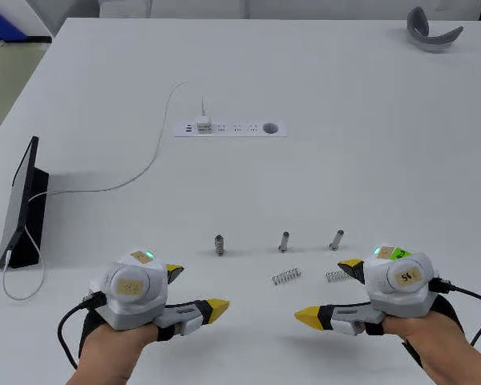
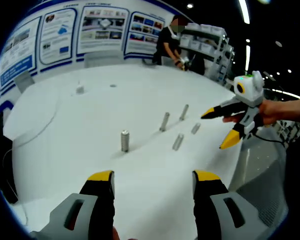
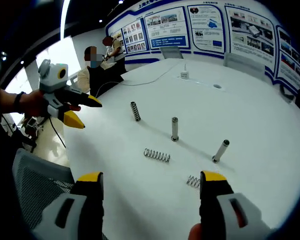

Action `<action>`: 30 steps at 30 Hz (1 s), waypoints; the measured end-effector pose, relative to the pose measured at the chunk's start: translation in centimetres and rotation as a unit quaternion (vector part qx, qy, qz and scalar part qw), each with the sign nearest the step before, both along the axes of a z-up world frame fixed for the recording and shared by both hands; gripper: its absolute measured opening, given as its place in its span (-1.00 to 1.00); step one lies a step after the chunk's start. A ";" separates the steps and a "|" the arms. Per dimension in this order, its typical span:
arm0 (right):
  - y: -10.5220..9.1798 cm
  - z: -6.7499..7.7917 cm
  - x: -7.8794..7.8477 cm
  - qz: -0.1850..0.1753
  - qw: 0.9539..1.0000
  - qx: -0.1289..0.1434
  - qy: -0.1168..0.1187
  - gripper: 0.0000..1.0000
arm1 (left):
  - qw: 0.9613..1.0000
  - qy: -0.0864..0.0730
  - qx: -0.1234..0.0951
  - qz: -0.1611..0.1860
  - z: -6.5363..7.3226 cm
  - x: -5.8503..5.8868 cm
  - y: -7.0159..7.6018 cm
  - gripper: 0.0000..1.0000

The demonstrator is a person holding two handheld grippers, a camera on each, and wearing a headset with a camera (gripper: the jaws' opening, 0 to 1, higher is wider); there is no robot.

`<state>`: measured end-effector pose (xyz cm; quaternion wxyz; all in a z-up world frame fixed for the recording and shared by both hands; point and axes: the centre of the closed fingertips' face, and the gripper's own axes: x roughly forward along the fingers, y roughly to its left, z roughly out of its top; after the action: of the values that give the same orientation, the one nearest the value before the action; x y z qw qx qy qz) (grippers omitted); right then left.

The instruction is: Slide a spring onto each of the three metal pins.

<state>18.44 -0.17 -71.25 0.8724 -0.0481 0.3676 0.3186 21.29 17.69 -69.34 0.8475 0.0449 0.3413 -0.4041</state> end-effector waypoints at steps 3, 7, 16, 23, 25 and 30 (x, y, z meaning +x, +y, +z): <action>-0.7 -0.1 -0.2 -0.006 1.000 -0.002 0.000 0.62 | 1.000 0.002 0.001 -0.005 -0.2 -0.1 -0.5 0.29; -1.4 -0.1 -0.3 -0.013 1.000 0.000 -0.001 0.63 | 1.000 0.003 0.004 -0.014 -0.3 -0.3 -1.2 0.29; -2.5 0.1 -0.8 -0.031 0.999 0.008 -0.004 0.69 | 0.999 0.004 0.007 -0.035 -0.3 -0.5 -3.2 0.30; -3.6 0.3 -1.2 -0.047 0.999 0.014 -0.007 0.70 | 0.998 0.008 0.014 -0.059 -0.6 -0.5 -4.7 0.35; -4.0 0.3 -1.3 -0.051 0.999 0.013 -0.007 0.71 | 0.998 0.010 0.016 -0.068 -0.8 -0.6 -5.1 0.36; -4.9 0.5 -1.6 -0.061 0.998 0.014 -0.009 0.73 | 0.996 0.011 0.023 -0.090 -1.2 -0.6 -6.4 0.39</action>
<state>16.87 -5.07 -70.76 0.8941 -0.0160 0.3573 0.2697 20.64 11.29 -70.49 0.8025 0.0904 0.3548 -0.4711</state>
